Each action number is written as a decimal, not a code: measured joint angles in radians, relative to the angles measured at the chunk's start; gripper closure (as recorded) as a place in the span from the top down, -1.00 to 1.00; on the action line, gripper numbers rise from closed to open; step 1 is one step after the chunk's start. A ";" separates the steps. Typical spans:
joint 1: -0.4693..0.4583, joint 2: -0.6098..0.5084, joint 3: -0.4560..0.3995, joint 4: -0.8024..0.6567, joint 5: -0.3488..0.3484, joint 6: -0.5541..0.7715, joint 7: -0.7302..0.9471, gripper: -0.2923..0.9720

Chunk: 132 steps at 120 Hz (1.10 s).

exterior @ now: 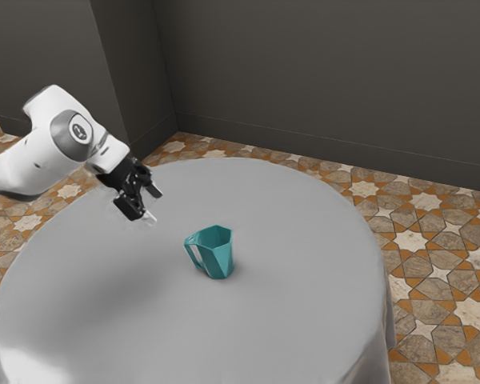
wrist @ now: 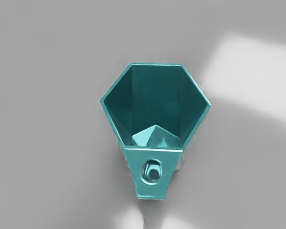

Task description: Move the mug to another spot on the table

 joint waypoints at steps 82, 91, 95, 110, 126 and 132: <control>0.074 0.239 -0.106 0.067 -0.292 -0.038 0.284 0.54; 0.085 0.260 -0.121 0.073 -0.315 -0.039 0.303 0.54; 0.089 0.267 -0.126 0.073 -0.324 -0.039 0.311 0.54; 0.097 0.290 -0.135 0.076 -0.355 -0.039 0.337 0.54; 0.109 0.320 -0.155 0.081 -0.391 -0.038 0.359 0.54; 0.114 0.331 -0.162 0.084 -0.402 -0.038 0.367 0.54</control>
